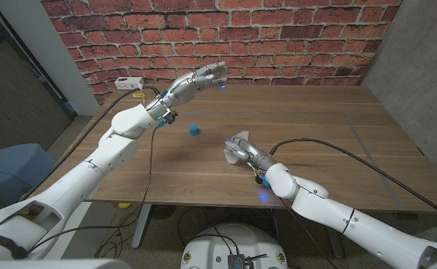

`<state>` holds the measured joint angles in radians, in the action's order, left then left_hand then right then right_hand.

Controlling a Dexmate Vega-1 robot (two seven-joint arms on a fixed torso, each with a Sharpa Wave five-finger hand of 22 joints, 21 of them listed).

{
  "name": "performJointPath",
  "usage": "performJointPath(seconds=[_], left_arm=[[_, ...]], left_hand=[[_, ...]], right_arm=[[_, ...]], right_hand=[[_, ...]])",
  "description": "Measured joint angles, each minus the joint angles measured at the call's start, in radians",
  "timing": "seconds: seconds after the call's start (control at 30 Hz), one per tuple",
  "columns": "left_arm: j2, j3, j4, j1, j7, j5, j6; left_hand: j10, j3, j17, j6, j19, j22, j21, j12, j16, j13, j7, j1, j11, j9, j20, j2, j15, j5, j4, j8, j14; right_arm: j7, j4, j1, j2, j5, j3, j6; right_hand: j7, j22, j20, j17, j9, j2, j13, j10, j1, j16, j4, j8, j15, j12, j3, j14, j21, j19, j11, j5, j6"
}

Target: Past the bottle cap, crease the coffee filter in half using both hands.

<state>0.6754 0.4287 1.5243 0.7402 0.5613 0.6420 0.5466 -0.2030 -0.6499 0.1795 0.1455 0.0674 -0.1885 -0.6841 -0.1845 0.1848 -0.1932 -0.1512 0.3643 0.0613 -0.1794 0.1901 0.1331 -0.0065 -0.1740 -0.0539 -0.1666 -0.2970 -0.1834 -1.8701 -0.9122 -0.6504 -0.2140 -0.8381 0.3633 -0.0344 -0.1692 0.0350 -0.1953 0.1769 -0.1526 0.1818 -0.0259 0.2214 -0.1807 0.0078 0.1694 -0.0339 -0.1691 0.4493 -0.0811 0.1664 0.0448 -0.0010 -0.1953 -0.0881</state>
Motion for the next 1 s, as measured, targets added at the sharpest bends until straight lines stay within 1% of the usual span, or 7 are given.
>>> performJointPath(seconds=[0.1,0.33,0.5,0.73,0.9,0.97,1.0], left_arm=[[-0.002,-0.006,0.005,0.004,0.002,0.011,0.000],[-0.004,-0.020,0.023,0.014,0.010,0.065,-0.022],[-0.002,-0.027,0.037,0.019,0.012,0.085,-0.045],[0.003,-0.035,0.057,0.028,0.010,0.099,-0.068],[0.006,-0.039,0.069,0.035,0.003,0.103,-0.084],[0.008,-0.041,0.074,0.038,-0.002,0.109,-0.098],[0.008,-0.042,0.075,0.038,-0.003,0.110,-0.099]], left_hand=[[0.000,0.000,0.000,-0.003,0.000,0.000,0.000,0.000,0.000,0.000,0.003,-0.005,0.000,0.000,0.000,0.005,0.001,0.000,0.000,0.000,0.001],[0.009,-0.006,0.000,-0.008,-0.003,0.000,0.004,0.000,0.000,0.000,0.009,-0.002,-0.005,0.000,0.003,0.021,0.001,-0.004,-0.006,0.000,0.001],[0.018,-0.013,0.000,-0.019,-0.003,0.000,0.004,0.000,0.000,0.000,0.009,0.002,-0.007,0.000,0.003,0.025,0.001,-0.004,-0.005,0.000,0.001],[0.032,-0.018,0.000,-0.036,0.001,0.000,0.004,0.000,0.000,0.000,0.006,0.002,-0.003,0.000,0.007,0.025,0.005,-0.004,-0.010,0.000,-0.003],[0.040,-0.027,0.000,-0.053,0.001,-0.004,0.004,0.000,0.000,0.000,0.007,0.006,-0.005,0.000,0.007,0.029,0.005,-0.007,-0.010,0.000,-0.003],[0.040,-0.027,0.000,-0.055,0.001,-0.005,0.004,0.000,0.000,0.000,0.009,0.006,-0.005,0.000,0.007,0.029,0.005,-0.007,-0.010,0.000,-0.003],[0.040,-0.027,0.000,-0.055,0.001,-0.005,0.004,0.000,0.000,0.000,0.009,0.006,-0.005,0.000,0.007,0.029,0.005,-0.007,-0.010,0.000,-0.003]], right_arm=[[0.013,-0.001,0.003,0.000,-0.020,-0.005,0.018],[0.056,0.006,0.025,-0.003,-0.073,-0.042,0.061],[0.089,0.010,0.037,-0.005,-0.098,-0.061,0.088],[0.156,0.009,0.060,-0.006,-0.133,-0.089,0.154],[0.238,0.000,0.087,-0.006,-0.154,-0.114,0.232],[0.277,-0.004,0.126,-0.002,-0.162,-0.151,0.267],[0.286,-0.004,0.132,-0.001,-0.164,-0.157,0.275]], right_hand=[[0.003,0.000,-0.001,0.003,0.000,0.002,0.000,0.045,-0.002,0.000,0.008,0.000,0.000,0.000,-0.018,-0.044,0.004,-0.044,0.002,0.000,0.047],[0.009,0.000,0.000,0.002,0.002,0.068,0.000,0.123,-0.068,0.000,0.027,0.000,0.009,0.000,-0.084,-0.089,0.004,-0.135,0.003,0.007,0.109],[-0.015,-0.002,0.000,-0.004,0.003,0.101,0.000,0.188,-0.182,0.000,0.090,0.000,0.003,0.000,-0.157,-0.095,0.004,-0.210,-0.030,-0.013,0.172],[-0.053,-0.001,0.004,-0.007,0.003,0.097,0.000,0.198,-0.240,-0.001,0.175,0.000,0.000,0.000,-0.256,-0.101,-0.005,-0.217,-0.080,-0.045,0.257],[-0.053,0.000,0.033,-0.007,0.003,0.092,0.000,0.198,-0.245,0.003,0.187,0.000,-0.005,-0.005,-0.317,-0.105,-0.012,-0.254,-0.091,-0.056,0.257],[-0.053,0.000,0.094,-0.006,0.002,0.092,-0.007,0.207,-0.245,0.003,0.188,0.000,-0.063,0.000,-0.321,-0.165,-0.012,-0.317,-0.099,-0.056,0.257],[-0.053,0.000,0.094,-0.006,0.002,0.092,-0.007,0.207,-0.245,0.003,0.188,0.000,-0.063,0.000,-0.321,-0.165,-0.012,-0.317,-0.099,-0.056,0.257]])
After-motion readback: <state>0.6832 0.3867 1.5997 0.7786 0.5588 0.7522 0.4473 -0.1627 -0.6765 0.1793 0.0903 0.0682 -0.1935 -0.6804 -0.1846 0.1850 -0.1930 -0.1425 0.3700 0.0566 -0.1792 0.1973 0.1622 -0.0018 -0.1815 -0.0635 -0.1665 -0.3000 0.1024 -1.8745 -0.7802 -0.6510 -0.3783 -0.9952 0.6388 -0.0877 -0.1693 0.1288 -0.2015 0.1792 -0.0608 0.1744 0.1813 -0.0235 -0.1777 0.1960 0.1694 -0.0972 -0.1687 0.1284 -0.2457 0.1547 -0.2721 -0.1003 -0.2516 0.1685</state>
